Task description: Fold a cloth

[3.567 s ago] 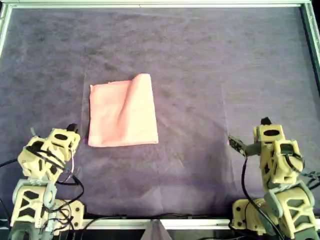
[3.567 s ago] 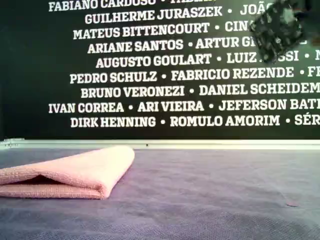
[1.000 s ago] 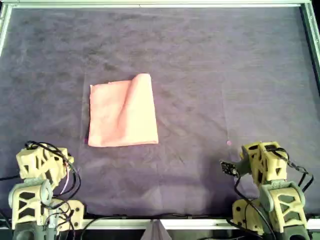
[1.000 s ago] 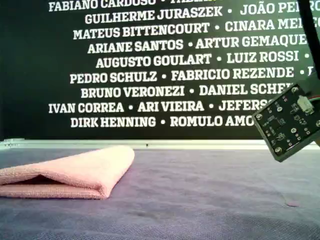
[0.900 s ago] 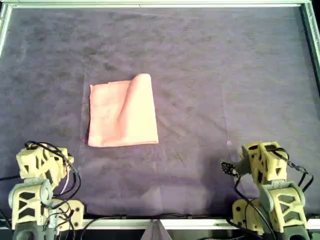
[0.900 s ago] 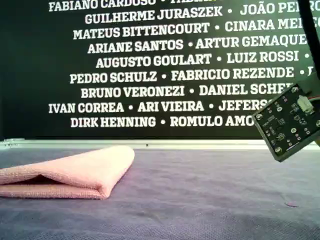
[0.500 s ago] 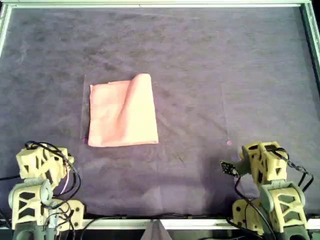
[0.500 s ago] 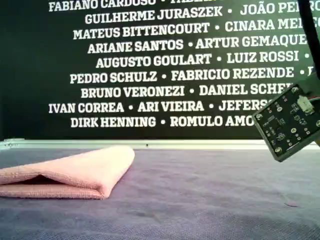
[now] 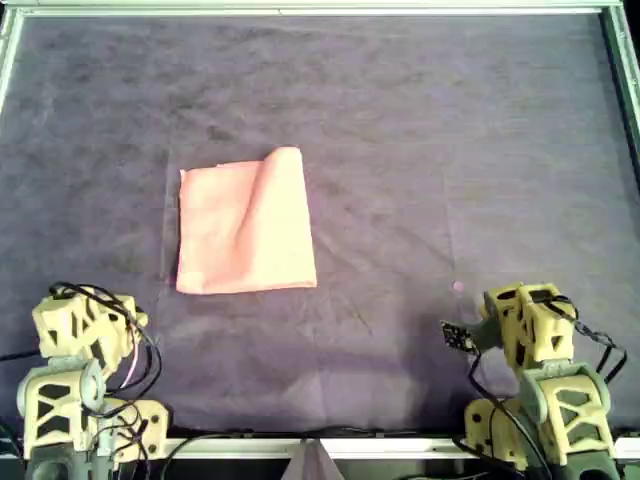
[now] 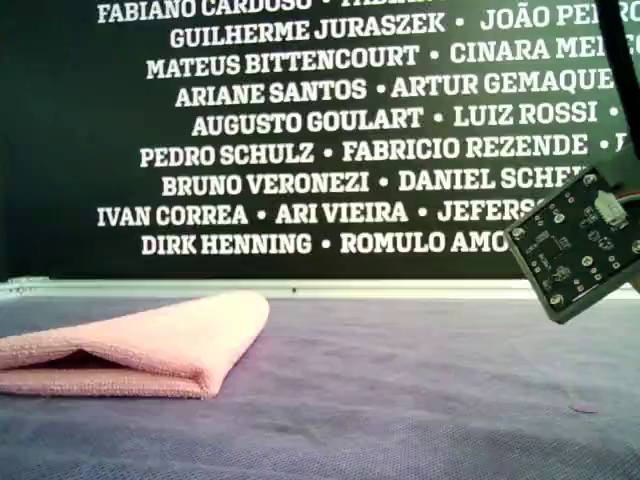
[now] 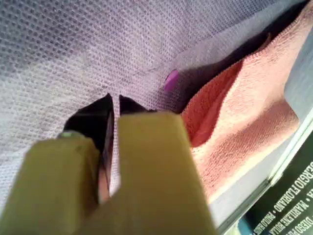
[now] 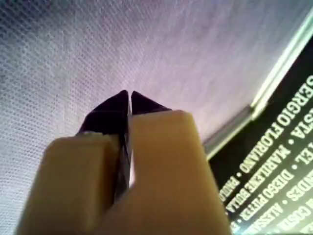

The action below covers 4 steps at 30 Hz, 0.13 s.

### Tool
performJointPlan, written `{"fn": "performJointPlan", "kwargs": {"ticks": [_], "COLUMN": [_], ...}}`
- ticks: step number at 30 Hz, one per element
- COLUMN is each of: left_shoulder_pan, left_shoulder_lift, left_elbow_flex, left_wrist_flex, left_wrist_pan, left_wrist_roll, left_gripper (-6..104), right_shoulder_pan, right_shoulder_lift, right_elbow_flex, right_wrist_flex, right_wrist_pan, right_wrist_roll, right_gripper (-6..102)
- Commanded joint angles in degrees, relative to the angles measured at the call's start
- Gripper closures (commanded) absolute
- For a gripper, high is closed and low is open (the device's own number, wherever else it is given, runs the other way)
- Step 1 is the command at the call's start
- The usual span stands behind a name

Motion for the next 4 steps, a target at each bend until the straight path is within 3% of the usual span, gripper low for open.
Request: {"fn": "performJointPlan", "kwargs": {"ticks": [1,4], "left_shoulder_pan": [0.8,0.8], "left_shoulder_lift": [0.0,0.0], "left_elbow_flex": [-1.1,-1.1], "left_wrist_flex": [0.1,0.1], "left_wrist_pan": [-0.2,-0.2], "left_wrist_roll": [-0.2,-0.2], "left_gripper": [96,96], "right_shoulder_pan": [-0.1,-0.1], "right_shoulder_lift": [2.5,2.5], "right_elbow_flex": [0.8,0.8], "right_wrist_flex": [0.6,0.6], "right_wrist_pan": [0.3,0.3], "right_wrist_roll": [-0.26,-0.26], "right_gripper": [95,95]}}
